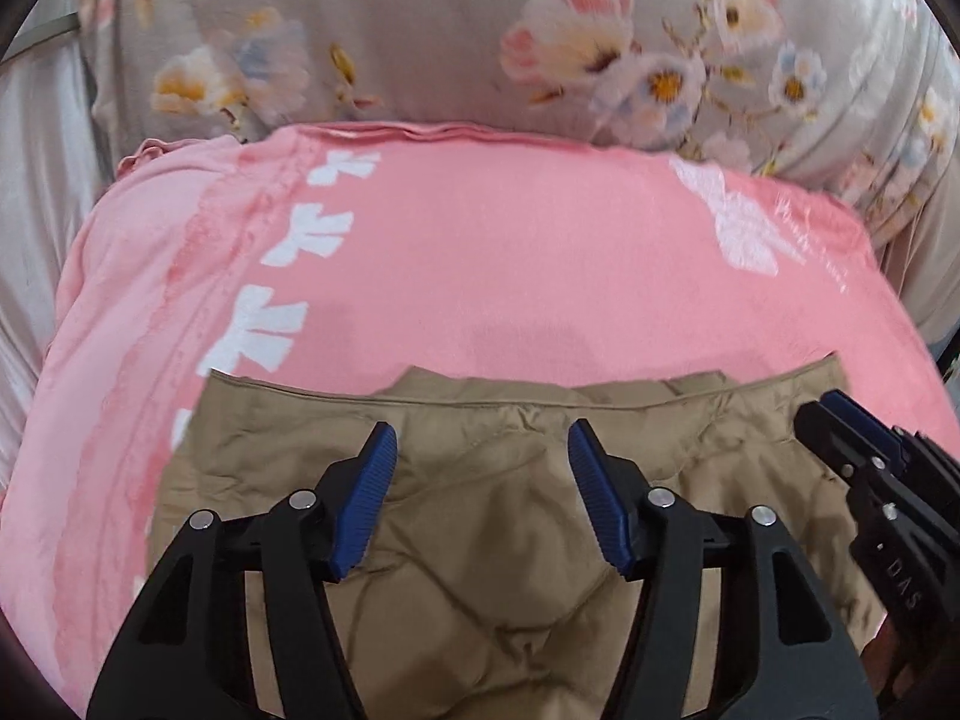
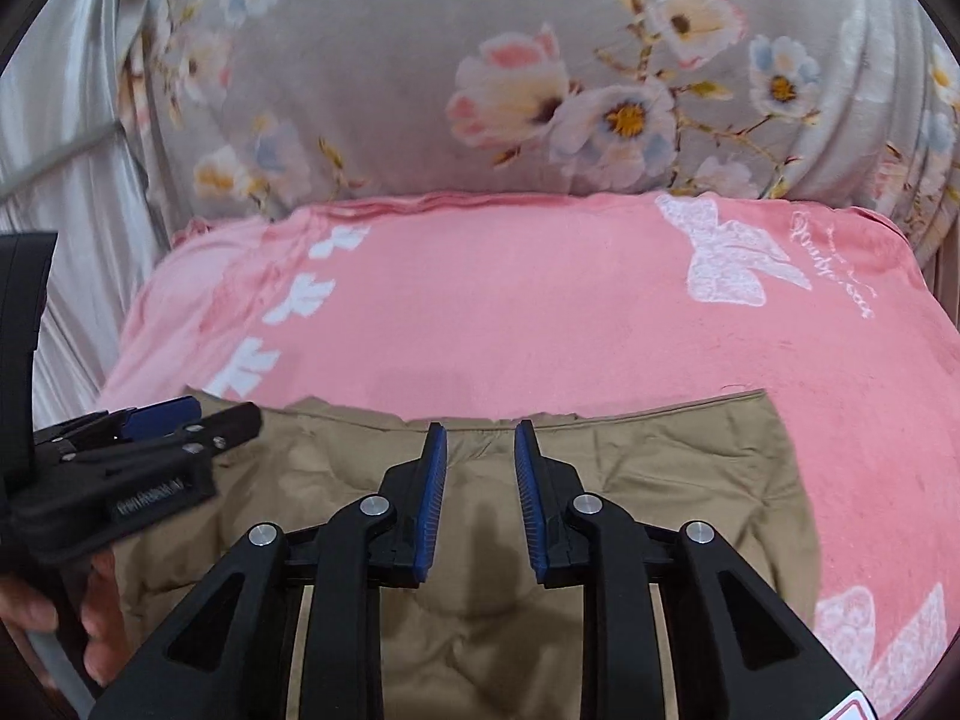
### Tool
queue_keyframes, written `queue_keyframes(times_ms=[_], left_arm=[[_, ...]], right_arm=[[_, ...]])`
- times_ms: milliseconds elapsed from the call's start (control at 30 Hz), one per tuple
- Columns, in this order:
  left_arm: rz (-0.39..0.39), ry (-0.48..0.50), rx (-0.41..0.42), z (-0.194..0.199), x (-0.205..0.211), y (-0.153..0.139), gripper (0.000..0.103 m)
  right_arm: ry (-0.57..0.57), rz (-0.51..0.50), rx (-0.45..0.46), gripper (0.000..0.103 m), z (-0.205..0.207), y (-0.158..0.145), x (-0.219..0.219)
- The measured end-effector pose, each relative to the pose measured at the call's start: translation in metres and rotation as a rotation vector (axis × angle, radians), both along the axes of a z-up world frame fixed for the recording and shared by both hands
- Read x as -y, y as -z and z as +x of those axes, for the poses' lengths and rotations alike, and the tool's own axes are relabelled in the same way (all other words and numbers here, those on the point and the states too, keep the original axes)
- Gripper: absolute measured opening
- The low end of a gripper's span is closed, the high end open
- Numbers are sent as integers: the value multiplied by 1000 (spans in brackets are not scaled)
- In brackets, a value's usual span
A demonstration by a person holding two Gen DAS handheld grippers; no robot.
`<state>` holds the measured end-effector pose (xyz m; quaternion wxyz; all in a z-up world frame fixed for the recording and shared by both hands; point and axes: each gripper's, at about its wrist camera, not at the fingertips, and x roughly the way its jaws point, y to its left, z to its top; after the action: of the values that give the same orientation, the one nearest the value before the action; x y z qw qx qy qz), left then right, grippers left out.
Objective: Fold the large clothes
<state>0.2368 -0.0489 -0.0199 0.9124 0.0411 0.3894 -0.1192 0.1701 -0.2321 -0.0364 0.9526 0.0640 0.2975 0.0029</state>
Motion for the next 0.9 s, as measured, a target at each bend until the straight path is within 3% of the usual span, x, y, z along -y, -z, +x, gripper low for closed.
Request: queue_keyframes(times_ms=[200, 333, 900], left_arm=[[-7, -38, -67, 19, 1, 39, 58], [-11, -51, -60, 21, 0, 50, 59], [11, -58, -14, 24, 8, 71, 59]], right_arm=[[28, -13, -84, 20, 27, 40, 7], [42, 25, -105, 18, 34, 60, 15], [64, 17, -109, 16, 46, 83, 9]])
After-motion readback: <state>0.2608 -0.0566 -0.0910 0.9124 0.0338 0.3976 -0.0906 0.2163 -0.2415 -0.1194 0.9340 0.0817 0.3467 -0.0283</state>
